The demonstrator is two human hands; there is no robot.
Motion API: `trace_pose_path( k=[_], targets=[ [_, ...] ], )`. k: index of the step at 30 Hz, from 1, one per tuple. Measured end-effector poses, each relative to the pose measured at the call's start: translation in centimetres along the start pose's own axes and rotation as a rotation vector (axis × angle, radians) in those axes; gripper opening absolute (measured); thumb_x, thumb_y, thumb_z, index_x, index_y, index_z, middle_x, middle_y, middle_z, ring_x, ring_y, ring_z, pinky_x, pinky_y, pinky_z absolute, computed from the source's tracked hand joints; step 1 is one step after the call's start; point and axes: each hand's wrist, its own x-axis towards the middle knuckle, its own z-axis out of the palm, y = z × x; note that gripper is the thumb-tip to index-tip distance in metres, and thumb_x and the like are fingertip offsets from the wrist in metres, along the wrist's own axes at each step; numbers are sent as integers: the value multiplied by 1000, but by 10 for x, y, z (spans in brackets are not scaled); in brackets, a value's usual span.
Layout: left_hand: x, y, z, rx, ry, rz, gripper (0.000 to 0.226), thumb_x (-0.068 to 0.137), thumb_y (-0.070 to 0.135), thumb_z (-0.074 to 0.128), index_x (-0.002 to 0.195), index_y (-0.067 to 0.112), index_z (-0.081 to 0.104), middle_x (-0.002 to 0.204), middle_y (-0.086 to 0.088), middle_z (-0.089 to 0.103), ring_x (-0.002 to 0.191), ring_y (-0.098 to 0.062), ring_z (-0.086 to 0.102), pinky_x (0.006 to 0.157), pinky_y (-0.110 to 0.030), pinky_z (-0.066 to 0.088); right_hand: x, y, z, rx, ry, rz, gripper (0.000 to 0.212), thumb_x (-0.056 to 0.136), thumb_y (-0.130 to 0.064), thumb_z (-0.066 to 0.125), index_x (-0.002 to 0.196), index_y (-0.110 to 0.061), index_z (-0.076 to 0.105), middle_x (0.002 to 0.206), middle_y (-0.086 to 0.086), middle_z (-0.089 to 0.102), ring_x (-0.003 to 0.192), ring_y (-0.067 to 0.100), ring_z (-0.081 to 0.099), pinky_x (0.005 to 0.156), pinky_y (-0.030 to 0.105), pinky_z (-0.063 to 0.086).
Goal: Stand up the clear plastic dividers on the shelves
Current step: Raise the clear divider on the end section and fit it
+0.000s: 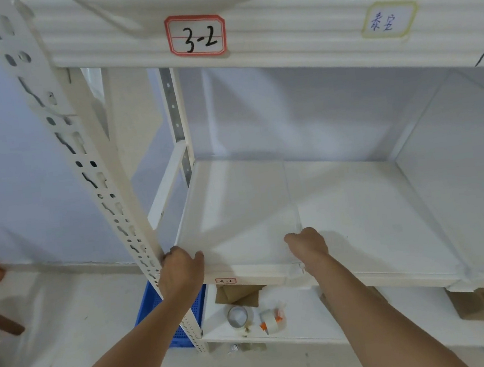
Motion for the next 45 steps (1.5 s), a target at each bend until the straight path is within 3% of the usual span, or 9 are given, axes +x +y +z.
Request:
trace_pose_path(
  k=[3,8,13,19,24,27,34,39,45],
  targets=[
    [-2,3,1,-26,-13,-23,32,97,39,58,101,8,50,91,-8,61,75,-28,62,63,-38,50,1,3,-11,172,-27,30,16,90,-11,54,82,-1,64,77,9,72,64,26,65,63,32,56],
    [-23,1,0,-232,54,-26,33,99,41,56,90,11,47,82,-9,63,69,-30,66,57,-37,55,-2,9,-31,568,-114,54,13,92,1,56,86,4,68,67,16,74,58,27,67,70,40,59],
    [-56,13,3,-726,-172,-233,61,97,58,55,73,2,64,60,-15,66,49,-26,60,57,-38,55,-16,21,-51,688,-153,71,14,96,-5,59,95,5,69,72,12,75,62,21,69,54,28,54],
    [-68,61,-8,-1117,-309,-172,22,100,15,59,94,-6,61,73,-27,68,47,-30,64,48,-33,58,-33,37,-59,674,-207,-10,21,99,-13,58,96,4,69,89,18,76,68,23,72,69,37,61],
    [-73,95,-18,-1032,-239,13,21,100,10,57,97,-10,63,63,-22,70,47,-33,68,50,-39,61,-52,48,-75,-431,220,-513,37,103,-30,38,130,-15,59,122,8,63,108,31,63,83,38,49],
    [-80,115,-27,-938,-205,145,20,101,10,55,89,-5,61,66,-26,69,44,-34,66,48,-40,61,-60,47,-82,-515,67,-690,47,98,-37,41,138,-16,54,124,5,64,112,28,60,89,39,51],
    [-106,156,-31,-583,-116,519,31,99,15,54,79,-7,60,60,-19,71,43,-26,69,50,-44,63,-67,44,-69,-826,137,-748,48,101,-48,39,93,-7,62,77,5,51,75,27,57,63,31,40],
    [-115,175,-22,-392,-50,774,33,93,15,55,67,-5,54,53,-21,63,42,-30,67,46,-47,58,-57,38,-59,-771,4,-688,43,101,-32,37,63,-12,43,64,5,46,66,26,54,62,33,41],
    [-116,187,-13,-230,-36,975,31,91,14,56,67,-6,55,55,-23,63,51,-39,66,53,-44,57,-38,45,-65,-629,-85,-629,37,93,-31,49,62,-13,46,68,5,53,59,20,49,50,29,31]
  ],
)
